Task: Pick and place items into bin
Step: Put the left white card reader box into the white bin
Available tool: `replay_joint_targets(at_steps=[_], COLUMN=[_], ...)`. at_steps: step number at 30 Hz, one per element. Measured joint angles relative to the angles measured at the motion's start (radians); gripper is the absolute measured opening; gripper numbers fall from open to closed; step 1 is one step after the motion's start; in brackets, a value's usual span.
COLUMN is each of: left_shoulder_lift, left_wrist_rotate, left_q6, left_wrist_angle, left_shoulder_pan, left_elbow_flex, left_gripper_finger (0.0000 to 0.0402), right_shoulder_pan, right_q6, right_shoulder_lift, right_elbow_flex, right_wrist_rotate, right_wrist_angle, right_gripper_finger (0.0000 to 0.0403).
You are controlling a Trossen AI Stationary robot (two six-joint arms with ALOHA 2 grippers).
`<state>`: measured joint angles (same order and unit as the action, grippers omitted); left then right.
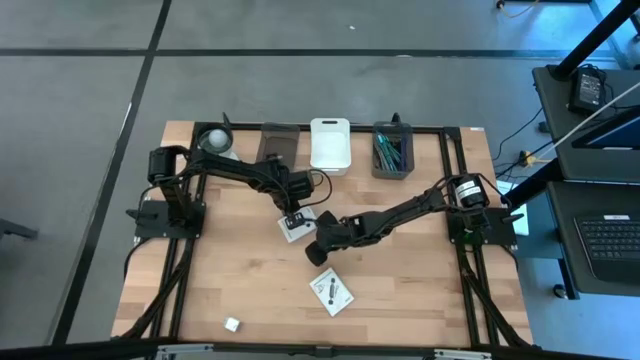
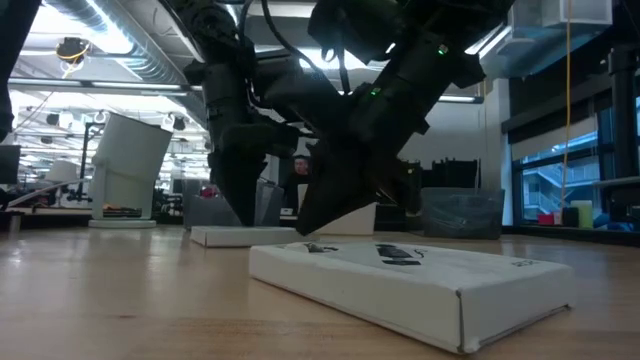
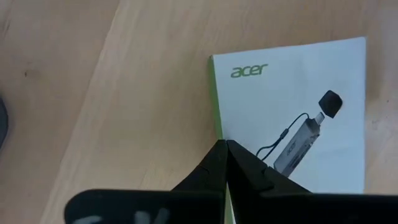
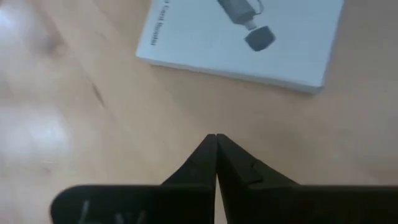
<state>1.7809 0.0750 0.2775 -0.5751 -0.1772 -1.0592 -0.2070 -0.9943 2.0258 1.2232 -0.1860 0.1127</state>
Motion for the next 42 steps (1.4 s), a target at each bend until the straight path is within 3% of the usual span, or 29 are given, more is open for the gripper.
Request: replay_joint_targets(at_steps=[8, 15, 20, 25, 42], left_shoulder_lift=[0.007, 0.006, 0.006, 0.005, -0.001], left_wrist_rotate=[-0.053, -0.046, -0.044, -0.019, 0.003], left_q6=[-0.001, -0.002, -0.002, -0.002, 0.104], left_wrist_angle=[-0.006, -0.006, -0.006, -0.013, -0.123], left_shoulder_pan=[-0.001, 0.0, 0.0, 0.0, 0.036], left_elbow_flex=[0.004, 0.004, 0.004, 0.003, -0.06], left_gripper_finger=[0.0001, 0.0003, 0.0001, 0.0003, 0.0003], right_shoulder_pan=[0.005, 0.026, 0.028, 0.028, 0.028], right_q6=[-0.212, -0.344, -0.182, -0.098, -0.044], right_shoulder_lift=[0.0, 0.0, 0.0, 0.0, -0.06], right_elbow_flex=[0.0, 0.0, 0.0, 0.0, 0.0], right_wrist_rotate=[0.004, -0.066, -0.079, 0.015, 0.022], right_wrist_angle=[-0.011, -0.014, -0.033, 0.017, 0.137], right_gripper_finger=[0.0026, 0.0106, 0.0161, 0.0189, 0.0188])
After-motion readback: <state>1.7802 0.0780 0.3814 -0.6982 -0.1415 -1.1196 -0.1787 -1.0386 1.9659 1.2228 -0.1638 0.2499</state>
